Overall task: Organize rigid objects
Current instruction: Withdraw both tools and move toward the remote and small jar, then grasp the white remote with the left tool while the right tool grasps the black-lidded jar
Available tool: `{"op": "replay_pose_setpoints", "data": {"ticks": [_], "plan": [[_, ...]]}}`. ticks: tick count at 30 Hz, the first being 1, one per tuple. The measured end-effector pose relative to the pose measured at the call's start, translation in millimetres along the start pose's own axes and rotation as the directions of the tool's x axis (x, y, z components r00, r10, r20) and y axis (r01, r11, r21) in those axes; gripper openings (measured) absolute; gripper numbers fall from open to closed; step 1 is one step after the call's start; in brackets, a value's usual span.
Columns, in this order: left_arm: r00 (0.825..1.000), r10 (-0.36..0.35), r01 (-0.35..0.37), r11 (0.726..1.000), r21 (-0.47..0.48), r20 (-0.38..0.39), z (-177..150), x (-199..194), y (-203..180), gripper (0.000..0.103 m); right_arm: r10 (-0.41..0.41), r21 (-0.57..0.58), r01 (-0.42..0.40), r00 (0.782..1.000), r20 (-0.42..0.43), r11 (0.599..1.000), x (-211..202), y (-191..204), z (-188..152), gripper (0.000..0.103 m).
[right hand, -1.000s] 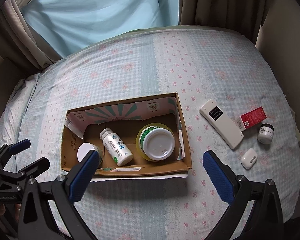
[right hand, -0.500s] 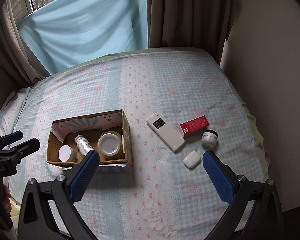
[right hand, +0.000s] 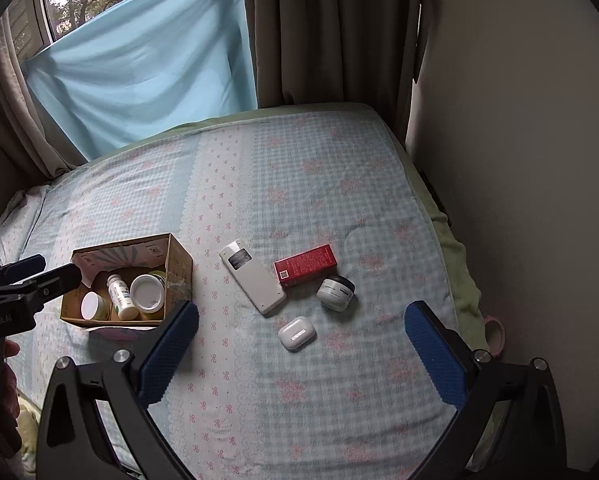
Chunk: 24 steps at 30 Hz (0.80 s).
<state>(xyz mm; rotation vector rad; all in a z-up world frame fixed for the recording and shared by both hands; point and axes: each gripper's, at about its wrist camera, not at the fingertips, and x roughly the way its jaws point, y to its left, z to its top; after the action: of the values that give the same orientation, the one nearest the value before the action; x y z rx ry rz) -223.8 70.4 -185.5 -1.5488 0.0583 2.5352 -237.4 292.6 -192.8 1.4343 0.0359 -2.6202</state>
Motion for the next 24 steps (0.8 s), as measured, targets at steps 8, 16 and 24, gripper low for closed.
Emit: {"op": "replay_pose_setpoints", "data": {"ticks": [8,16,24], "plan": [[0.992,0.033,-0.044,0.995,-0.093,-0.121,27.0,80.3,-34.0,0.103,0.070,0.013,-0.069,0.995,-0.072,0.998,70.3,-40.6,26.9,0.103],[0.966,0.017,-0.087,0.962,-0.257,-0.260,42.5,182.2,-23.7,0.103,0.150,0.172,-0.114,0.965,-0.214,0.978,165.8,-73.0,30.8,0.103],[0.919,-0.004,-0.155,0.916,-0.370,-0.394,31.7,277.8,-13.7,0.103,0.190,0.340,-0.075,0.929,-0.319,0.938,238.2,-83.9,14.1,0.103]]}}
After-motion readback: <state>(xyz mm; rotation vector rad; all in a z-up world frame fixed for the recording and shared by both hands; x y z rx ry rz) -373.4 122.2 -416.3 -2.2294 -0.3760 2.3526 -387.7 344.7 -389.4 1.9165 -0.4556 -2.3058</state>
